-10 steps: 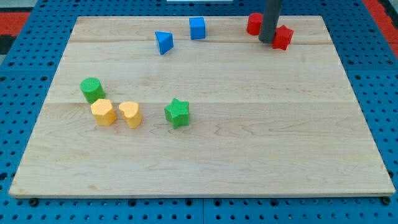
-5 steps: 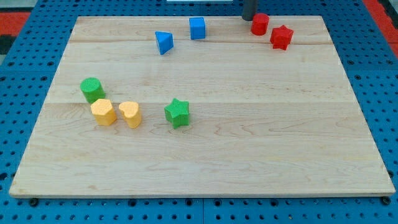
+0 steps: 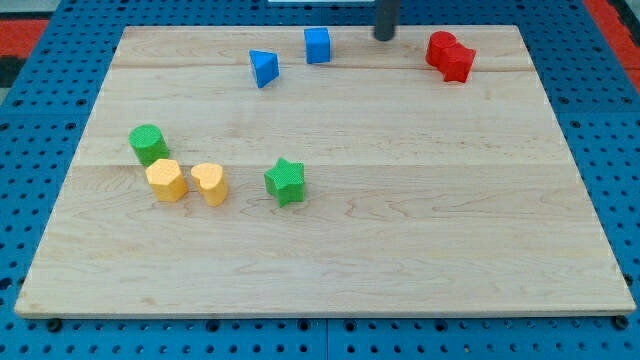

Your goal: Place the red circle towards the top left side of the red star

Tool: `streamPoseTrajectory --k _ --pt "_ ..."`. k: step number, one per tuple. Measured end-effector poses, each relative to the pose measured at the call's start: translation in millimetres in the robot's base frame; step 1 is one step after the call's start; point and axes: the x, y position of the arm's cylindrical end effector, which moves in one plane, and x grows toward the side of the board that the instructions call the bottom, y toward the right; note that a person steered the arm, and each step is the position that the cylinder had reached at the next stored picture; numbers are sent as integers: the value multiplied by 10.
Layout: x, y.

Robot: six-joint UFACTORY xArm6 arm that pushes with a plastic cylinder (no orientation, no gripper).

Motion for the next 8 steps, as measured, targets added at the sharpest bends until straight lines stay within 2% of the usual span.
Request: streamPoseTrajectory --k 2,6,7,8 --pt "49 -500" --pt "-20 -699" --pt "-157 -974" --pt "-108 -1317"
